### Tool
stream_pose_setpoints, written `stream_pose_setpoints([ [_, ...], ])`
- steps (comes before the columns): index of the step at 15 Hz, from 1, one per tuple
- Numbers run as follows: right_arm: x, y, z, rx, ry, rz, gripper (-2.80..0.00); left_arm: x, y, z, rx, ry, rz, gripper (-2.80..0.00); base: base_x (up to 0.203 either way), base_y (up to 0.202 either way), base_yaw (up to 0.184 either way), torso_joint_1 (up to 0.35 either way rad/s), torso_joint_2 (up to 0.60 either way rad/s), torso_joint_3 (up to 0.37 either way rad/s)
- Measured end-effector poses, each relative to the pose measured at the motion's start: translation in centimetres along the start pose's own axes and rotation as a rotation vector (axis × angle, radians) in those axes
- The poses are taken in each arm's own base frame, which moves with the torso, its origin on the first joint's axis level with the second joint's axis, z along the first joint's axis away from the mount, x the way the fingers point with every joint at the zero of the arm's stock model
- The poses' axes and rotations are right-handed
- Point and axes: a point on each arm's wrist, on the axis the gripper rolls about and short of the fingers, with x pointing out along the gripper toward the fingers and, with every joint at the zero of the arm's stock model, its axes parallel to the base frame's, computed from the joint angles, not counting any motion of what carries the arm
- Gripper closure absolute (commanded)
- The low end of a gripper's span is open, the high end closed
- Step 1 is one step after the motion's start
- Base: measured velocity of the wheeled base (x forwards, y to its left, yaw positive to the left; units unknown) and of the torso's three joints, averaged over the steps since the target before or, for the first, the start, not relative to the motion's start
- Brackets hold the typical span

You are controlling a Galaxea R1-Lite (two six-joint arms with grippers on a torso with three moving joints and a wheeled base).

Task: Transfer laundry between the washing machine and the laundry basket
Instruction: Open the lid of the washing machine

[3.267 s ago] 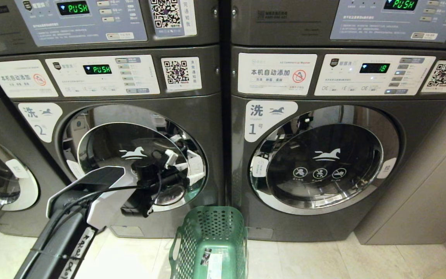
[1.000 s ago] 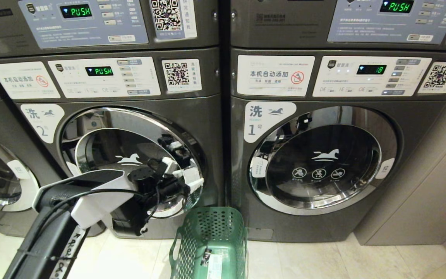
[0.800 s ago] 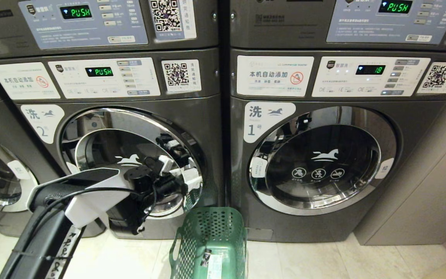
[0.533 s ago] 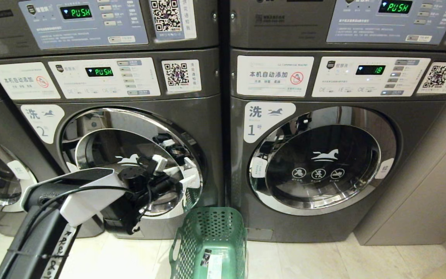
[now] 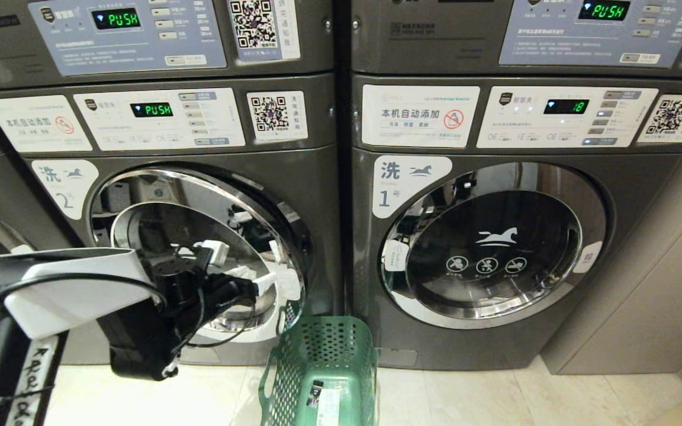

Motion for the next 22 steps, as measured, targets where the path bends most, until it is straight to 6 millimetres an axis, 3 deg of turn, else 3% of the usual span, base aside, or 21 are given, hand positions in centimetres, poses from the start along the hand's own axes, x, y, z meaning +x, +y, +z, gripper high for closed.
stream_pose_setpoints([
  [2, 0.0, 0.0, 0.0, 0.000, 0.000, 0.000, 0.00, -3.7, -1.2, 2.1, -0.029, -0.004, 0.081, -2.80, 0.000, 0.000, 0.000, 0.000, 0.00, 0.000],
  [4, 0.0, 0.0, 0.0, 0.000, 0.000, -0.001, 0.00, -7.8, -2.7, 5.5, -0.036, -0.074, 0.153, -2.80, 0.000, 0.000, 0.000, 0.000, 0.00, 0.000],
  [9, 0.0, 0.0, 0.0, 0.000, 0.000, -0.001, 0.00, -20.6, -6.4, 12.8, -0.004, -0.373, 0.266, -2.80, 0.000, 0.000, 0.000, 0.000, 0.00, 0.000],
  [11, 0.0, 0.0, 0.0, 0.000, 0.000, -0.001, 0.00, -25.7, -8.1, 14.1, 0.040, -0.505, 0.285, -2.80, 0.000, 0.000, 0.000, 0.000, 0.00, 0.000],
  [13, 0.0, 0.0, 0.0, 0.000, 0.000, -0.001, 0.00, -29.3, -9.5, 13.9, 0.086, -0.581, 0.269, -2.80, 0.000, 0.000, 0.000, 0.000, 0.00, 0.000],
  [16, 0.0, 0.0, 0.0, 0.000, 0.000, 0.000, 0.00, -31.8, -10.6, 13.2, 0.117, -0.641, 0.242, -2.80, 0.000, 0.000, 0.000, 0.000, 0.00, 0.000],
  [17, 0.0, 0.0, 0.0, 0.000, 0.000, 0.000, 0.00, -32.1, -10.7, 13.2, 0.117, -0.653, 0.240, 0.00, 0.000, 0.000, 0.000, 0.000, 0.00, 0.000],
  [19, 0.0, 0.0, 0.0, 0.000, 0.000, 0.000, 0.00, -32.0, -10.7, 13.2, 0.113, -0.648, 0.242, 0.00, 0.000, 0.000, 0.000, 0.000, 0.00, 0.000],
  [22, 0.0, 0.0, 0.0, 0.000, 0.000, -0.001, 0.00, -30.2, -9.8, 13.4, 0.102, -0.582, 0.252, 0.00, 0.000, 0.000, 0.000, 0.000, 0.00, 0.000],
])
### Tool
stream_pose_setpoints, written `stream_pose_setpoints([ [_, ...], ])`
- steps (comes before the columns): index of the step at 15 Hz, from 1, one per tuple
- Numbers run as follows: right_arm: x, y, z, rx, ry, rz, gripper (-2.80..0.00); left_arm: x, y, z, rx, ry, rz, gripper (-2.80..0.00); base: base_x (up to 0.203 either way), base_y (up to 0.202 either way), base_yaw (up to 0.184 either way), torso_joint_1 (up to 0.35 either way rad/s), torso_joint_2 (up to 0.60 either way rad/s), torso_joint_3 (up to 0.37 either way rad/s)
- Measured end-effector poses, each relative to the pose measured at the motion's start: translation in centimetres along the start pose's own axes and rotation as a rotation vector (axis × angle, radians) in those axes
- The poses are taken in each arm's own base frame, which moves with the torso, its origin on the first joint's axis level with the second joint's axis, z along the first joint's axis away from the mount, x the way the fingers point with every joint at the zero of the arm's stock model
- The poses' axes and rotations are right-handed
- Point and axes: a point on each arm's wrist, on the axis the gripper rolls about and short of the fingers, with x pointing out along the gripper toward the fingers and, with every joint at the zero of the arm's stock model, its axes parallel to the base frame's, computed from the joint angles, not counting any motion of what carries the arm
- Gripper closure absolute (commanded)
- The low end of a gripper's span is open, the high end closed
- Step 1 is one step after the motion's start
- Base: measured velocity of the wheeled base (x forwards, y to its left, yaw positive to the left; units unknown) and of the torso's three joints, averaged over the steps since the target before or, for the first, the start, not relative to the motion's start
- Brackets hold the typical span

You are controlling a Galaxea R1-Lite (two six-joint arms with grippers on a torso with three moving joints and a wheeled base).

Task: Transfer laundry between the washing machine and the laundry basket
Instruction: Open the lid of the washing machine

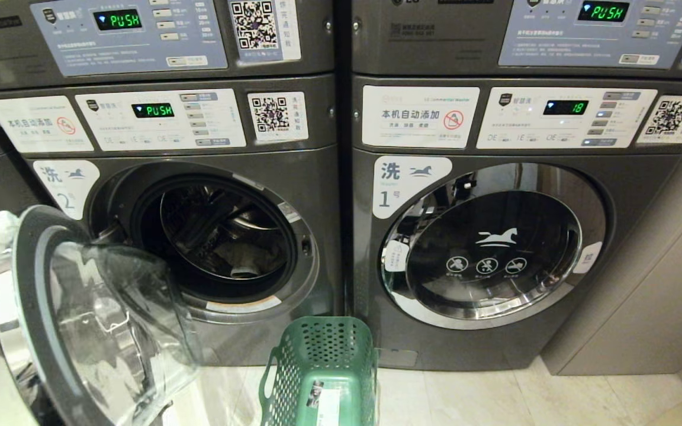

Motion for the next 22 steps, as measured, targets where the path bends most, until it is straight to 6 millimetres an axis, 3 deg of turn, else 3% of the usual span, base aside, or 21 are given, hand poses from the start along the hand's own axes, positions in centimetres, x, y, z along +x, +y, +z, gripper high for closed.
stream_pose_setpoints([
  [3, 0.0, 0.0, 0.0, 0.000, 0.000, 0.000, 0.00, 1.9, 0.6, -2.3, 0.029, 0.127, 0.017, 0.00, 0.000, 0.000, 0.000, 0.000, 0.00, 0.000],
  [5, 0.0, 0.0, 0.0, 0.000, 0.000, 0.000, 0.00, 2.3, 1.1, -5.0, 0.037, 0.276, 0.044, 0.00, 0.000, 0.000, 0.000, 0.000, 0.00, 0.000],
  [8, 0.0, 0.0, 0.0, 0.000, 0.000, 0.000, 0.00, 0.9, 2.2, -8.6, 0.092, 0.523, 0.186, 0.00, 0.000, 0.000, 0.000, 0.000, 0.00, 0.000],
  [10, 0.0, 0.0, 0.0, 0.000, 0.000, 0.000, 0.00, -0.1, 2.9, -9.8, 0.126, 0.620, 0.293, 0.00, 0.000, 0.000, 0.000, 0.000, 0.00, 0.000],
  [19, 0.0, 0.0, 0.0, 0.000, 0.000, 0.000, 0.00, -1.4, 5.8, -10.0, 0.300, 0.674, 0.793, 0.00, 0.000, 0.000, 0.000, 0.000, 0.00, 0.000],
  [22, 0.0, 0.0, 0.0, 0.000, 0.000, 0.000, 0.00, -1.8, 6.5, -9.9, 0.308, 0.686, 0.859, 0.00, 0.000, 0.000, 0.000, 0.000, 0.00, 0.000],
])
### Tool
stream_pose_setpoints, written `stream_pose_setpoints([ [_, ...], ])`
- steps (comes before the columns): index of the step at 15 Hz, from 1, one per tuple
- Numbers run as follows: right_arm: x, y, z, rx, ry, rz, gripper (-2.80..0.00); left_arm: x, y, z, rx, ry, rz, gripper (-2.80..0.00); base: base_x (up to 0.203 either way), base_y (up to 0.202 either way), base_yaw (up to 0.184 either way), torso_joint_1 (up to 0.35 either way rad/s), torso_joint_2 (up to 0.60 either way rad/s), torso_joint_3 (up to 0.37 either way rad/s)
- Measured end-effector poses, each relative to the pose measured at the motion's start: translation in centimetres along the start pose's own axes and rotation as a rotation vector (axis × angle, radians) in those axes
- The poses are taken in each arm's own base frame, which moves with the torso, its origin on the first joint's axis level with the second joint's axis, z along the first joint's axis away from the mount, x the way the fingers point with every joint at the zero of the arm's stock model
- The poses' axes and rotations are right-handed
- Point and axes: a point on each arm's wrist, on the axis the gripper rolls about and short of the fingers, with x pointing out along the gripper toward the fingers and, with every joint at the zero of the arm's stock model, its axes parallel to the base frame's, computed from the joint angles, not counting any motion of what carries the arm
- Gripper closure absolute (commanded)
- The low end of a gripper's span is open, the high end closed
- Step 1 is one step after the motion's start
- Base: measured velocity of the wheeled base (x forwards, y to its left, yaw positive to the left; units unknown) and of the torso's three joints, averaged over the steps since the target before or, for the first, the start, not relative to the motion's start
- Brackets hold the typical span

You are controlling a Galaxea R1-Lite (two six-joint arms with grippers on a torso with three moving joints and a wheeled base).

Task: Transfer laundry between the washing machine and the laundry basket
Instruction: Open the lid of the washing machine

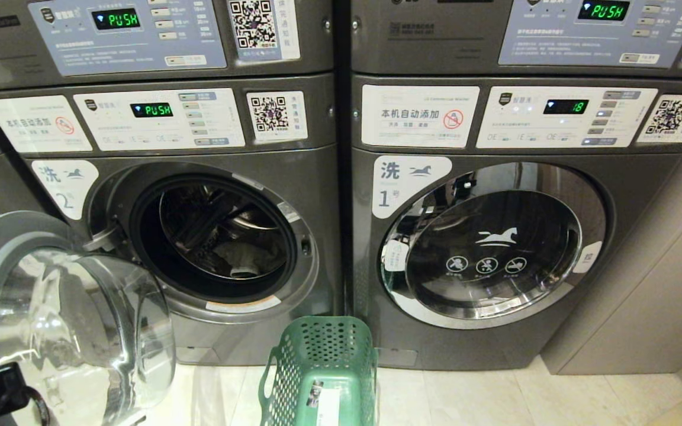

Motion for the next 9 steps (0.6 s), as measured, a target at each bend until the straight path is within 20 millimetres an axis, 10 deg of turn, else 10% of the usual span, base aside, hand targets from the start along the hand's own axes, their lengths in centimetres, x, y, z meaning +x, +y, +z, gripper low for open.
stream_pose_setpoints([
  [9, 0.0, 0.0, 0.0, 0.000, 0.000, 0.000, 0.00, 1.0, 2.0, 0.1, -0.047, 0.021, 0.147, 0.00, 0.000, 0.000, 0.000, 0.000, 0.00, 0.000],
])
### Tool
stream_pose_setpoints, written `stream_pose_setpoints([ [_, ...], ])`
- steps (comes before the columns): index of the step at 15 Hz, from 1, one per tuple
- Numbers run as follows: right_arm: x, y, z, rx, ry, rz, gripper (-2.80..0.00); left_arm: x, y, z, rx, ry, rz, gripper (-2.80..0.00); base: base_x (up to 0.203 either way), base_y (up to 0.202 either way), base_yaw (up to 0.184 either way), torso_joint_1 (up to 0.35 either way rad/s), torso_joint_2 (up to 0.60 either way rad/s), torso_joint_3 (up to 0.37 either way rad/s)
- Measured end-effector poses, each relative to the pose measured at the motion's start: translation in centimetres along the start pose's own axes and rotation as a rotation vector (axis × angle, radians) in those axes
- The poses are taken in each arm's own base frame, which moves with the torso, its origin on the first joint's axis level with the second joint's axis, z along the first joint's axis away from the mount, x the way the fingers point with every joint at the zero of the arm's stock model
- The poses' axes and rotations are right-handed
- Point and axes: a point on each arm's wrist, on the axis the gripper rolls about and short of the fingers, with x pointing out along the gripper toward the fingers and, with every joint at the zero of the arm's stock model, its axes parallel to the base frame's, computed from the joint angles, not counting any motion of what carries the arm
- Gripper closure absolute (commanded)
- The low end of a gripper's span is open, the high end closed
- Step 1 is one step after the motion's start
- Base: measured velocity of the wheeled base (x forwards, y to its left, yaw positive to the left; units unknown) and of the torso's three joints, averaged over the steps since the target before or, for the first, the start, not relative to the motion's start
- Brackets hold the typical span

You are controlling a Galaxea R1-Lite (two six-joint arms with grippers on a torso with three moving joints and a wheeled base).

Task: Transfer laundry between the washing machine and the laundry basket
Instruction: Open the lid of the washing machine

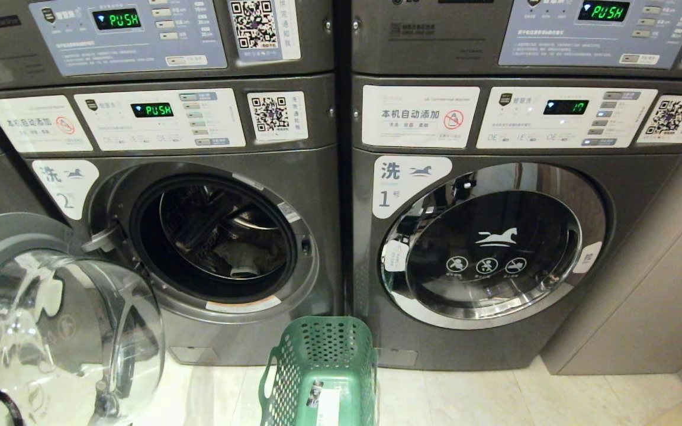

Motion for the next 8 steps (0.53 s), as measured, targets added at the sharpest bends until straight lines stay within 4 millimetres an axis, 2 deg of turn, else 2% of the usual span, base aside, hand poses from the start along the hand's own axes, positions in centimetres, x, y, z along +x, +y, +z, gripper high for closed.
stream_pose_setpoints([
  [8, 0.0, 0.0, 0.0, 0.000, 0.000, 0.000, 0.00, 4.6, 2.5, 1.5, -0.073, 0.031, 0.114, 0.00, 0.000, 0.000, 0.000, 0.000, 0.00, 0.000],
])
